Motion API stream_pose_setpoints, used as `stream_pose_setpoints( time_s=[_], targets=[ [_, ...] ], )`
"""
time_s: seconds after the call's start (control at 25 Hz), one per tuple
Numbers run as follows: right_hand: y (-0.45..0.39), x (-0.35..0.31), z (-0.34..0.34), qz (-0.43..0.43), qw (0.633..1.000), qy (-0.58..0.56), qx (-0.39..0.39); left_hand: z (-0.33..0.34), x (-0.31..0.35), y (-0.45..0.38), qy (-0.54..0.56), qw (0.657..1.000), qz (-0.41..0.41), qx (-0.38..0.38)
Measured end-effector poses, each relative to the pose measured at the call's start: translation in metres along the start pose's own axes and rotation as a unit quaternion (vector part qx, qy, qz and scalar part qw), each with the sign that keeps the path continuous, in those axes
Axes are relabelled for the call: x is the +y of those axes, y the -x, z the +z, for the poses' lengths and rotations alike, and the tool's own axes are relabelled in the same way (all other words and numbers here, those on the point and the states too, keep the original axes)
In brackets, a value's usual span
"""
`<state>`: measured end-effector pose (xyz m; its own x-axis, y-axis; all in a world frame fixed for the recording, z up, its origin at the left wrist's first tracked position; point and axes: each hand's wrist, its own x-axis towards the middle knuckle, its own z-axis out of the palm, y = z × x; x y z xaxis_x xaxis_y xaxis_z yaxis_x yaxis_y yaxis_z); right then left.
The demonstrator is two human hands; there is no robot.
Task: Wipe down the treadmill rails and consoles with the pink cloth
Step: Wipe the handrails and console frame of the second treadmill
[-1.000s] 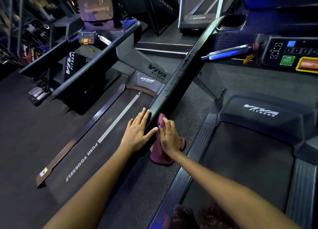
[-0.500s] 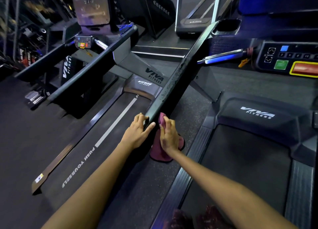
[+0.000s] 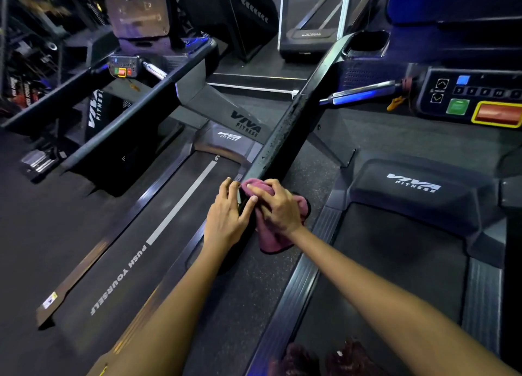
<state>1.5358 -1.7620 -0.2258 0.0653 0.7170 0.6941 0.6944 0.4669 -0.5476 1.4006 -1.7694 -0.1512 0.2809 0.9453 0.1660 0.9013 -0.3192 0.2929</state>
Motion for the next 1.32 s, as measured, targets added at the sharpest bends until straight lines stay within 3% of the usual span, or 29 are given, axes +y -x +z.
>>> stream_pose_setpoints(
  time_s=[0.12, 0.4, 0.52, 0.64, 0.76, 0.92, 1.04, 1.2, 1.32],
  targets=[
    [-0.022, 0.023, -0.005, 0.007, 0.999, 0.038, -0.01, -0.002, 0.0, 0.0, -0.002, 1.0, 0.005, -0.01],
    [-0.062, 0.027, -0.02, 0.227, 0.972, 0.051, -0.033, -0.003, 0.0, 0.001, -0.001, 0.999, 0.017, -0.029],
    [-0.026, -0.011, -0.006, 0.19, 0.982, 0.009, 0.014, -0.003, -0.002, 0.0, 0.042, 0.999, 0.006, -0.02],
    [0.011, -0.033, -0.002, 0.124, 0.992, -0.028, -0.009, -0.004, -0.001, 0.0, 0.08, 0.997, 0.017, -0.012],
    [-0.012, -0.006, -0.013, 0.07, 0.996, 0.042, -0.034, -0.004, 0.001, 0.003, 0.071, 0.997, 0.032, -0.007],
    [-0.061, 0.02, -0.03, 0.177, 0.974, 0.107, -0.094, -0.005, 0.0, 0.004, 0.046, 0.998, 0.034, -0.012],
    [-0.054, 0.004, -0.025, 0.232, 0.97, 0.047, -0.064, -0.006, 0.001, 0.003, 0.051, 0.998, 0.025, -0.013],
    [0.01, -0.036, -0.001, 0.153, 0.988, -0.026, -0.002, -0.007, 0.002, 0.003, 0.073, 0.997, 0.026, -0.007],
    [0.047, -0.051, 0.014, 0.26, 0.959, -0.108, -0.022, -0.008, 0.003, 0.003, 0.073, 0.997, 0.03, -0.003]
  ],
)
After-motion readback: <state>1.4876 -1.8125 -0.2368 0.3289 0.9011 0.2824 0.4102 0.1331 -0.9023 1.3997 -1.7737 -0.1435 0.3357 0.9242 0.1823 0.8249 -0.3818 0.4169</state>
